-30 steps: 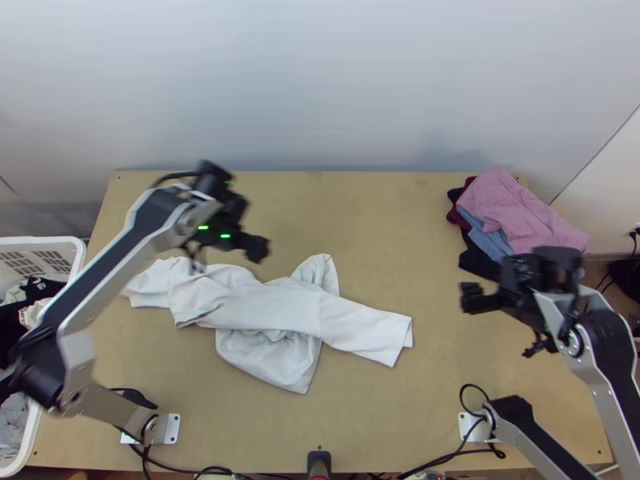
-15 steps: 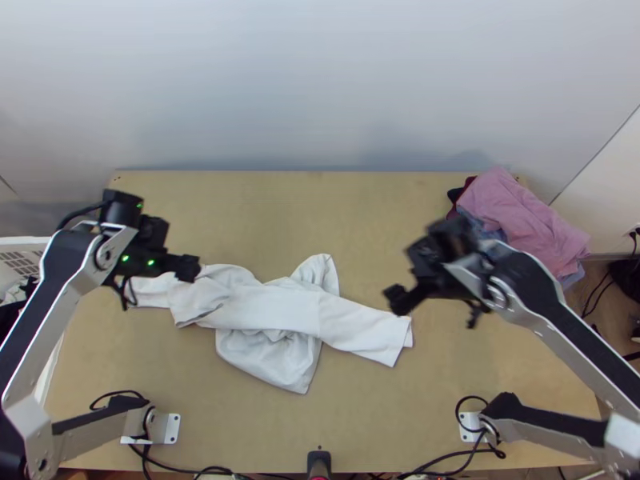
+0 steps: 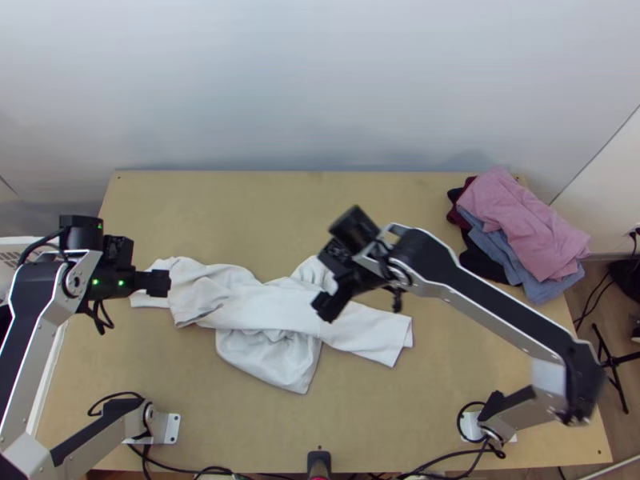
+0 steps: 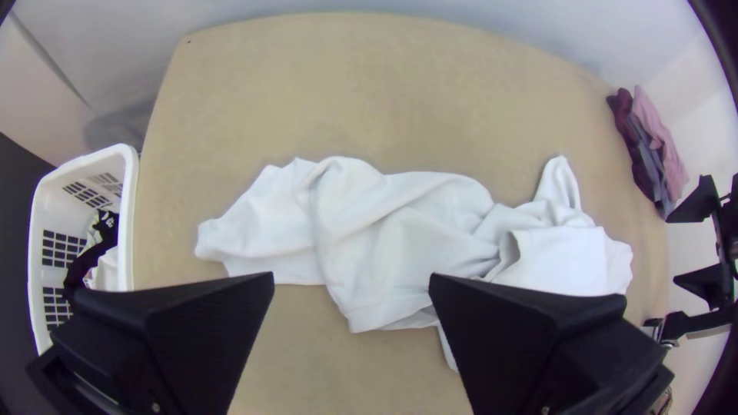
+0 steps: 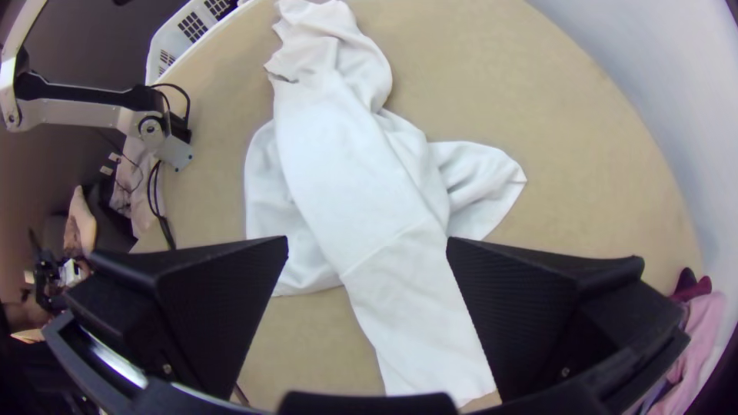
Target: Fold the t-shirt
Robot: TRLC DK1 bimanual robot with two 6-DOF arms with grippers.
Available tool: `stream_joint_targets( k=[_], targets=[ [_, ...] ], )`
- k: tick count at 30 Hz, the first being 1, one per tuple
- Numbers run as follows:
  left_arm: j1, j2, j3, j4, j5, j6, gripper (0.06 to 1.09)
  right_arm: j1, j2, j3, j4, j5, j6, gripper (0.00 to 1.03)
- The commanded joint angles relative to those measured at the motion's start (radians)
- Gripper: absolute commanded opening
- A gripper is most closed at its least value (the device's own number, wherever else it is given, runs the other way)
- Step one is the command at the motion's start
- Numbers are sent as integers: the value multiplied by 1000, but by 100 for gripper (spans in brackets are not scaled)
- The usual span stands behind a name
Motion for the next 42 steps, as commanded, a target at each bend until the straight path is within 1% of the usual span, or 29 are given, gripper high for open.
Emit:
stream_joint_targets(
  k=[1,4,7,9,12,16,19,20,22,23,31,33,38,40,42],
  targets=[
    [46,-29,-58,15,-3,11,104,35,148,160,29,-16,-1,96],
    [47,-29,-79,35,-3,9,104,54,185,189,96,-16,7,96],
    [65,-29,-84,43,-5,11,104,86,237,237,101,-16,19,96],
    [85,-32,-86,44,-3,11,104,112,263,254,116,-14,13,96],
    [113,-47,-104,44,-3,9,104,141,289,248,179,-14,7,96],
    [116,-95,-145,44,-5,6,104,161,331,263,245,-16,-2,96],
    [133,-122,-173,44,-5,9,104,166,371,286,263,-16,-4,96],
    [145,-133,-184,44,-6,17,104,167,386,291,277,-16,-4,95],
    [150,-168,-208,77,-28,36,104,169,407,291,306,-14,-15,88],
    [150,-184,-219,92,-40,42,104,169,418,291,323,-14,-18,87],
    [168,-187,-239,100,-40,42,104,167,500,315,345,-14,-9,86],
    [168,-185,-245,103,-40,42,104,163,506,306,366,-14,-9,78],
    [176,-185,-259,110,-41,43,104,152,530,303,388,-9,-10,76],
    [177,-188,-267,120,-45,45,104,150,535,297,406,-9,-15,69],
    [181,-191,-273,129,-51,45,104,146,546,298,408,-8,-13,69]
  ],
)
